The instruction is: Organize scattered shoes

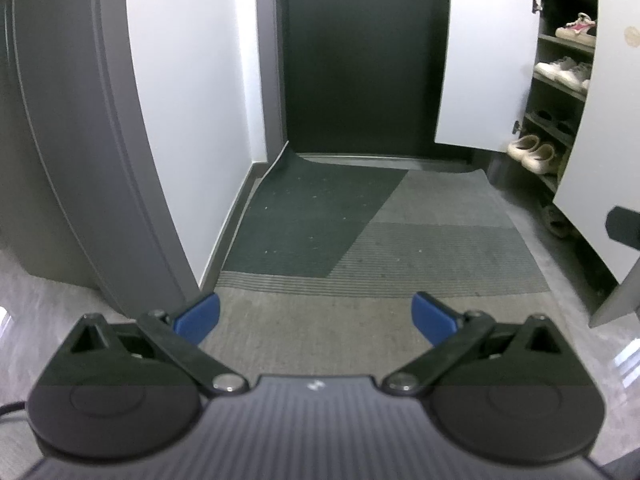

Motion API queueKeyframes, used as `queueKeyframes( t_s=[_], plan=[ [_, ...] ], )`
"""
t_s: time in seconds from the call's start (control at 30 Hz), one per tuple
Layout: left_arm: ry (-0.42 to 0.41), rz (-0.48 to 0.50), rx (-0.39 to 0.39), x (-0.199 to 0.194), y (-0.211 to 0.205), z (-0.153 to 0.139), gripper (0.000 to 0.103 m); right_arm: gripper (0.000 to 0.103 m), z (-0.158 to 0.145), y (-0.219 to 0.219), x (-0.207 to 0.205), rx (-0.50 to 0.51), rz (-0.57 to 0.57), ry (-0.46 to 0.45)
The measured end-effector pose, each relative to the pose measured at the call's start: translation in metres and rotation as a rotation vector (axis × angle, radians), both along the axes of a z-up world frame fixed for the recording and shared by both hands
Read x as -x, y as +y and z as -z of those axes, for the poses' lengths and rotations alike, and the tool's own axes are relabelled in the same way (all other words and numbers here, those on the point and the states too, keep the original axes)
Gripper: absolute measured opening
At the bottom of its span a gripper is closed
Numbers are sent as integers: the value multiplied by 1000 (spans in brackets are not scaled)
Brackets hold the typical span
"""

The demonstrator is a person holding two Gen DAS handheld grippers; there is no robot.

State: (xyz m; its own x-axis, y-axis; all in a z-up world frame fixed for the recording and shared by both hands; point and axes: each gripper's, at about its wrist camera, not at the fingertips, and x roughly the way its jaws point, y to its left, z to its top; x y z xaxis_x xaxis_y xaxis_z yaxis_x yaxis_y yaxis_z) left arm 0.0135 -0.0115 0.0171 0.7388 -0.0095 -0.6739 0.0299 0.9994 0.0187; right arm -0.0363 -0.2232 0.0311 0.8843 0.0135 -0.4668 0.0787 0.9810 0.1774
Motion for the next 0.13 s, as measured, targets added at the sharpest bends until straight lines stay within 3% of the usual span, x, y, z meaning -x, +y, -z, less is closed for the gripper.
queueKeyframes(
  t_s=[0.13],
  plan=[
    [0, 3, 1, 1, -1, 0, 103, 103, 0, 0, 1, -4, 2, 1]
  ],
)
